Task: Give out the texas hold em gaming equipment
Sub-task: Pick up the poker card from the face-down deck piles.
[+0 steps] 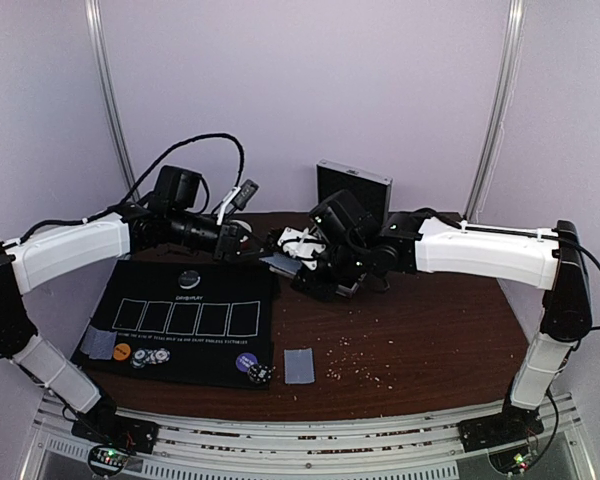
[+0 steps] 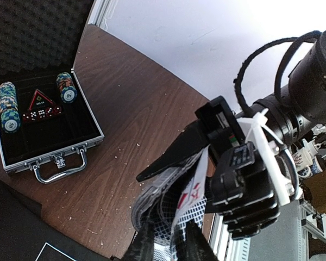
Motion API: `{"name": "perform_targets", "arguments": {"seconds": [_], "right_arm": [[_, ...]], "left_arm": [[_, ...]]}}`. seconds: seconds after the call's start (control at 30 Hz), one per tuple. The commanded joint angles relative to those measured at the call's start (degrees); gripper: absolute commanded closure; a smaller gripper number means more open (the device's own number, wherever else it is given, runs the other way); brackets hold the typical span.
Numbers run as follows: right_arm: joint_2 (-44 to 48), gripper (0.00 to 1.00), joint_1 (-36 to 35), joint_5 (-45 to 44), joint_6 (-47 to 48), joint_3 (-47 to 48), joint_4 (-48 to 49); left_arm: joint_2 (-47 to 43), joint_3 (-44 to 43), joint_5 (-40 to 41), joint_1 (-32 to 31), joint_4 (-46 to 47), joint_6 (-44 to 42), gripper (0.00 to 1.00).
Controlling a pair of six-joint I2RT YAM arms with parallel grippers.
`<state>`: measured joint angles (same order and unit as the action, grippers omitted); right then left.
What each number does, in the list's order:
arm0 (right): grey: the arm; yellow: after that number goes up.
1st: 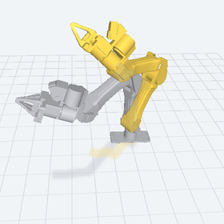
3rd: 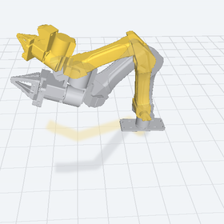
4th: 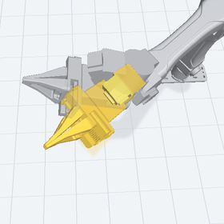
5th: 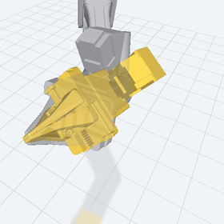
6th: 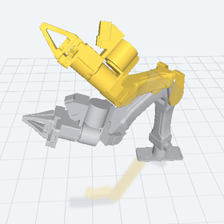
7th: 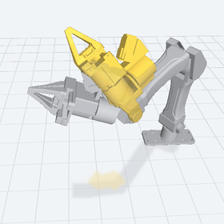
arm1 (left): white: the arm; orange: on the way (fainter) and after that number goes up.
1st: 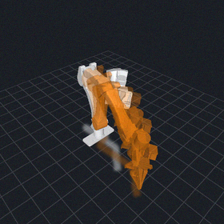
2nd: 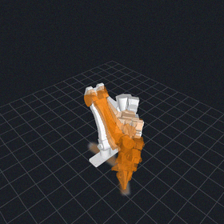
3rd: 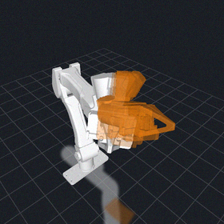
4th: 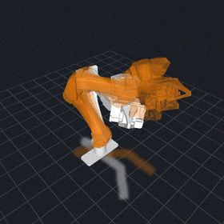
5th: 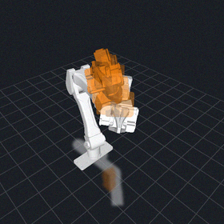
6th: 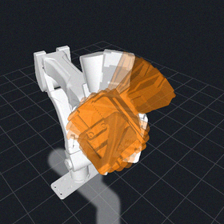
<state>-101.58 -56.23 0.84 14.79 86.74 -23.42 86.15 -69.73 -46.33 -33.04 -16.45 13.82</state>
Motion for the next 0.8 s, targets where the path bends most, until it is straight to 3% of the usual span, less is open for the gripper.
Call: {"name": "perform_targets", "arguments": {"seconds": [0.0,0.07,0.27,0.53,0.63,0.77], "right_arm": [[1.99,0.60,0.26,-0.61,-0.20,-0.34,0.92],[2.12,0.60,0.34,-0.84,-0.15,-0.50,0.93],[3.95,0.60,1.70,-2.25,-0.43,-3.05,1.63],[7.12,0.61,5.98,-3.50,-0.88,-8.28,2.16],[8.53,0.61,8.03,-4.34,-1.07,-10.01,1.70],[11.19,0.61,10.37,-6.17,-1.05,-11.80,0.02]], "left_arm": [[1.17,0.07,-1.05,0.12,1.00,-0.31,0.89],[0.48,-0.32,-0.73,0.16,0.92,-0.48,1.00],[-2.49,-0.75,1.98,1.55,0.71,-0.25,1.00],[-5.29,-2.47,-2.34,5.36,0.76,0.54,1.00],[-5.68,-5.33,-1.21,7.12,-4.75,-2.91,1.00],[-1.37,-10.56,7.33,7.17,-21.08,-13.96,1.00]]}}
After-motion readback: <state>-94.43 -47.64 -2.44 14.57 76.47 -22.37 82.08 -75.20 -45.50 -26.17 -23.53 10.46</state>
